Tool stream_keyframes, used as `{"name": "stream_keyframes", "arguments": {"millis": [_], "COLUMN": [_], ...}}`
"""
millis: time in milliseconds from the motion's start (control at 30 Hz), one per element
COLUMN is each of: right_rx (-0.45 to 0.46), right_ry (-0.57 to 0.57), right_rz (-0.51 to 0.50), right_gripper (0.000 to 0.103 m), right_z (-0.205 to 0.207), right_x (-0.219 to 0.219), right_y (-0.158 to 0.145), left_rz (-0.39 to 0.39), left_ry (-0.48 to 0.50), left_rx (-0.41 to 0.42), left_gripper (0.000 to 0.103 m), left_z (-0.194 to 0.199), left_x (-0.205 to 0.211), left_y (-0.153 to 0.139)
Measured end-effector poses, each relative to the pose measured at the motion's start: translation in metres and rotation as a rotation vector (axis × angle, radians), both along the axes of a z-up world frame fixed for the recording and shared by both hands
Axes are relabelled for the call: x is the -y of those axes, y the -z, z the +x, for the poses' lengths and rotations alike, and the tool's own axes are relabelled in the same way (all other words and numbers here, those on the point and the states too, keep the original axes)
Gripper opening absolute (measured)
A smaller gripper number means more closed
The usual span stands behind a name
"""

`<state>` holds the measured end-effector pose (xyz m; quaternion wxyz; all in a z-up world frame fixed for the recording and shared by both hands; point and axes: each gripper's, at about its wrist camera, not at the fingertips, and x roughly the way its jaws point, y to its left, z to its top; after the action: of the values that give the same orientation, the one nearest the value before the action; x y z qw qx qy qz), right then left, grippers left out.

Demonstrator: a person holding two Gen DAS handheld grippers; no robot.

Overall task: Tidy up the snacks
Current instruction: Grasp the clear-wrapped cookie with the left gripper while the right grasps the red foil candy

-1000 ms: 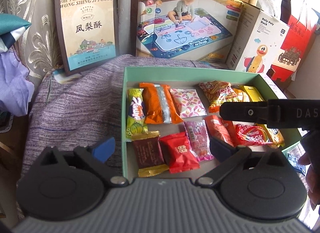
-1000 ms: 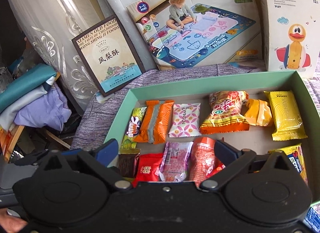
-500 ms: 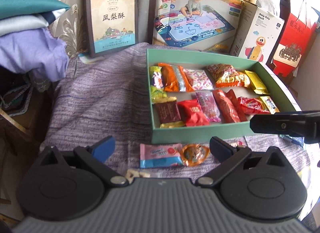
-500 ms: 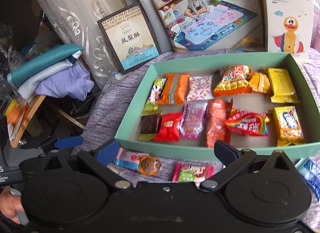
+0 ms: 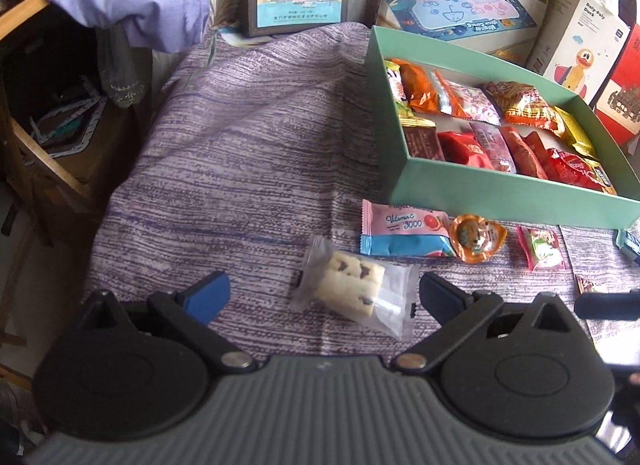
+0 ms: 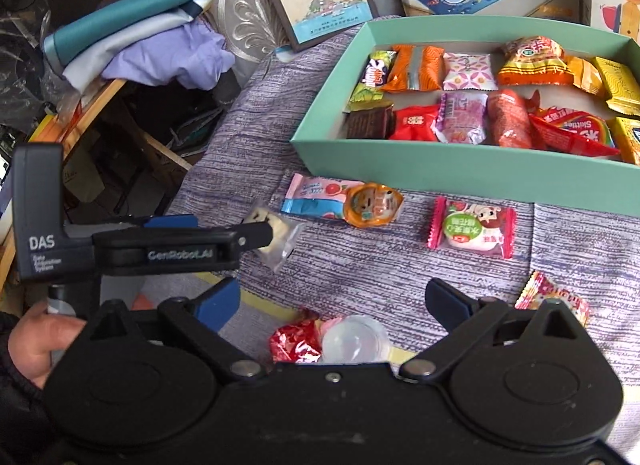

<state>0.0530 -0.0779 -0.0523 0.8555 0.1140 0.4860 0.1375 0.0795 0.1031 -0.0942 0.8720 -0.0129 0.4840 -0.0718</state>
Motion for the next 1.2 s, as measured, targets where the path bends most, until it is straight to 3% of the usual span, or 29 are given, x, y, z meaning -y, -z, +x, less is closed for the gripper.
{"name": "stream_keyframes", "arguments": {"millis": [100, 167, 267, 367, 633, 867, 1033, 1200], "right_rx": [0.002, 0.003, -0.006, -0.04, -0.1, -0.12, -0.088, -0.068], "right_ry": [-0.025, -0.048, -0.096, -0.135, -0.207, -0.204, -0.238, -0.19], "right_rz": [-0.022, -0.042, -0.052, -0.053, -0.058, -0.056, -0.122, -0.144], "right_gripper": [0.085, 0.071, 0.052, 0.041, 0.041, 0.045, 0.044, 0.044], "right_z": [0.0, 0.001, 0.002, 0.006, 0.008, -0.004, -0.015, -0.007], "right_x": [-0.006, -0.01, -0.021, -0.034, -0.061, -0.053, -0.052, -0.042], "right_y": [0.0, -0.001, 0.001, 0.008, 0.025, 0.027, 0.026, 0.025], "left_rz": [0.045, 0.085, 0.071, 0.056, 0.029, -0.017, 0.064, 0.055], "left_ry": [-0.003, 0.01, 0.027, 0.011, -0.036, -0.017, 0.009, 0.013], "left_rx": [-0.007, -0.016, -0.021, -0.035, -0.047, -0.014, -0.01, -0.026], "left_gripper": [0.103, 0.103, 0.103, 0.103, 0.103, 0.103, 0.098, 0.099], "left_z": [0.008, 0.01, 0.007, 0.003, -0.008, 0.002, 0.014, 0.007], "left_x": [0.007, 0.009, 0.0, -0.016, -0.045, -0.024, -0.001, -0.014], "left_y": [0.01, 0.014, 0.015, 0.016, 0.011, 0.004, 0.016, 0.02]}}
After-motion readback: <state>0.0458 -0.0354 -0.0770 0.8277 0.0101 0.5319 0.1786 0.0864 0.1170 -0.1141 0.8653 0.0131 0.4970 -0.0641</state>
